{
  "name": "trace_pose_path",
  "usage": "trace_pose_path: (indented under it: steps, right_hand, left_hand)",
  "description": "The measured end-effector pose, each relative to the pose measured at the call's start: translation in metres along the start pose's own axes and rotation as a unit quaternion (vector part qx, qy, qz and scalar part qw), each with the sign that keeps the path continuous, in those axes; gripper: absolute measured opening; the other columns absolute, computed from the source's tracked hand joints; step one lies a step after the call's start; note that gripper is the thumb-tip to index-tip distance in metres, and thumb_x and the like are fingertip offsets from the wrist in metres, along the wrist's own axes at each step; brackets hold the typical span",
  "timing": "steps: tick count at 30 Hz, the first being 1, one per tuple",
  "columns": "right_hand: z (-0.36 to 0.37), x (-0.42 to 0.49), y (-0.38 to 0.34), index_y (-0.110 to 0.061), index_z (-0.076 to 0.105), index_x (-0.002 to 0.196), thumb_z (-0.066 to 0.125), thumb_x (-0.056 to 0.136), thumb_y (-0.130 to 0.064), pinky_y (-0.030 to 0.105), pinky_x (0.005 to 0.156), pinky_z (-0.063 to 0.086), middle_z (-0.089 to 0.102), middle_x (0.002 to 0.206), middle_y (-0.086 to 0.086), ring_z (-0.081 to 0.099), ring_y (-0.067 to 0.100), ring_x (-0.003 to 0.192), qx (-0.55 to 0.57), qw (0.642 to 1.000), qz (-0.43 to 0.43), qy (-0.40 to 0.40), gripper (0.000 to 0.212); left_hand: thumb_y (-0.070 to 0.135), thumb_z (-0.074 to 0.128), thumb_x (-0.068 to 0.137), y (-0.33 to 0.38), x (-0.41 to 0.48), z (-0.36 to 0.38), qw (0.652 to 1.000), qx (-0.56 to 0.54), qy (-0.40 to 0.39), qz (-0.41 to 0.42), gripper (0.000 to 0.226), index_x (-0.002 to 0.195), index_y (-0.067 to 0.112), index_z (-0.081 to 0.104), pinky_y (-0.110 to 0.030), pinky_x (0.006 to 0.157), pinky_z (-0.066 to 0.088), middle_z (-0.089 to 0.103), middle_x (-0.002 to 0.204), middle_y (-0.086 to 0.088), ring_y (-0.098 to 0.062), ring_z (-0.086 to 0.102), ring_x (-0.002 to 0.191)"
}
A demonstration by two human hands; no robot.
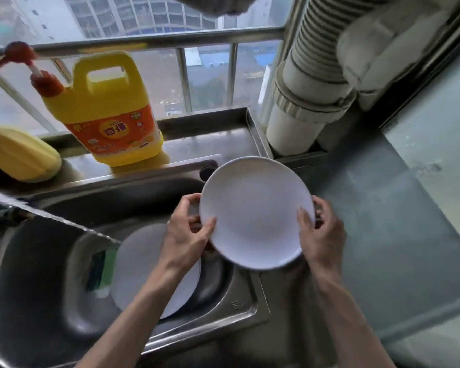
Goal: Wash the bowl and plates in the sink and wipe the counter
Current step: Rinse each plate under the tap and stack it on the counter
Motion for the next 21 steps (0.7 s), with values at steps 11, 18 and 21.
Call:
trace_pose_path:
  steps: [11,18,21]
  right_hand:
    - [-0.039,0.024,0.044,-0.003,0.054,0.145,0.071,0.094,-0.016,0.047,0.106,0.039,0.057,0.14,0.026,0.052,0.045,0.128,-0.129,0.989,0.06,0.046,0.055]
    - [0.007,-0.01,-0.014,-0.014,0.064,0.131,0.078,0.082,-0.015,0.046,0.093,0.037,0.052,0.13,0.014,0.048,0.036,0.121,-0.199,0.967,-0.136,0.081,0.051]
    - [0.058,-0.042,-0.059,-0.02,0.067,0.127,0.079,0.086,-0.019,0.037,0.1,0.044,0.053,0.126,0.006,0.05,0.026,0.119,-0.154,0.958,-0.24,-0.013,0.042]
  left_hand:
    - [0.044,0.081,0.083,0.022,0.008,0.071,0.96,0.265,-0.015,0.091,0.047,0.121,0.026,0.06,-0.041,0.087,0.056,0.066,0.11,0.006,-0.018,0.068,0.098]
    - [0.022,0.067,0.097,-0.032,-0.011,-0.007,0.972,0.21,0.062,0.091,0.017,0.111,0.032,0.069,-0.032,0.069,0.06,0.068,0.094,0.016,-0.001,0.066,0.078]
    - [0.019,0.067,0.097,-0.075,-0.028,-0.059,0.963,0.263,0.053,0.016,0.021,0.108,0.037,0.066,-0.027,0.073,0.057,0.07,0.098,0.015,0.004,0.063,0.08]
Point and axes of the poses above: each hand's wrist, its own x-axis towards the middle knuckle, its own z-axis out of the palm, y = z × x, the point moved 3 cm from there along x, towards the middle knuckle
